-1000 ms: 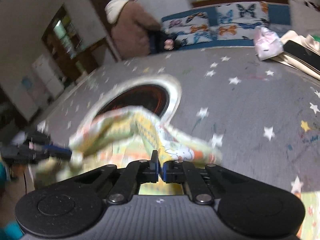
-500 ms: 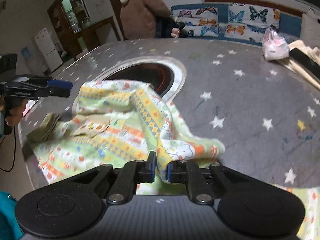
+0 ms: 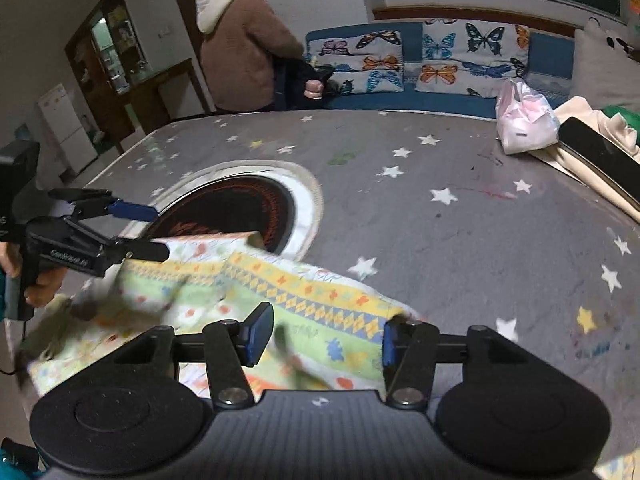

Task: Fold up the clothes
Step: 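Lift the hem with both grippers and fold it over toward the collar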

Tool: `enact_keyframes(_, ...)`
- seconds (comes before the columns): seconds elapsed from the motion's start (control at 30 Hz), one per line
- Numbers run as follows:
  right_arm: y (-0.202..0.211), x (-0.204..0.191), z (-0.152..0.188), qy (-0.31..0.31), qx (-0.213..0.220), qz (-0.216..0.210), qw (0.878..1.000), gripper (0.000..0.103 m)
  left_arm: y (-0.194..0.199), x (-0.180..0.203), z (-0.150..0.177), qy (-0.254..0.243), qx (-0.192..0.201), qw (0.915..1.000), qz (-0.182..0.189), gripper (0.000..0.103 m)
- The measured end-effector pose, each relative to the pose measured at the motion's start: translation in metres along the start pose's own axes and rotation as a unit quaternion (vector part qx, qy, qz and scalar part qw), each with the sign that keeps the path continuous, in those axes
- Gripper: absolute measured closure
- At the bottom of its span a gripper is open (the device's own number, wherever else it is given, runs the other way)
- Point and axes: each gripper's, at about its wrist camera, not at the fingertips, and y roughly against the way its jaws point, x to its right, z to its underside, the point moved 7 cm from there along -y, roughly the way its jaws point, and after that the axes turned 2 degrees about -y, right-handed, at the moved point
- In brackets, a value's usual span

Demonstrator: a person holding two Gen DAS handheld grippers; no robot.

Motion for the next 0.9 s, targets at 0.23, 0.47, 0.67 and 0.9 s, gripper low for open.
enact_keyframes(0.23,-0.027,0.02,-0.011,-0.086,-0.015,-0.047,0.995,0.056,-0.03,0.012,-0.004,-0.01,-0.026,0.9991,0.031,0.041)
enact_keyframes(0.47,-0.035,0.022,-0.011,-0.111,-0.014,-0.069,0.991,0.097,-0.033,0.031,-0.003,-0.041,-0.024,0.9979,0.045,0.092)
enact_keyframes(0.67,0.01,0.005,-0.011,-0.076,0.039,-0.103,0.991,0.098,0.02,0.048,-0.008,-0.052,0.032,0.9959,0.066,0.097)
enact_keyframes(0.9,0.068,-0.037,0.042,0.039,0.014,-0.15,0.988,0.084,0.086,0.11,0.042,-0.158,0.053,0.9749,0.148,0.096)
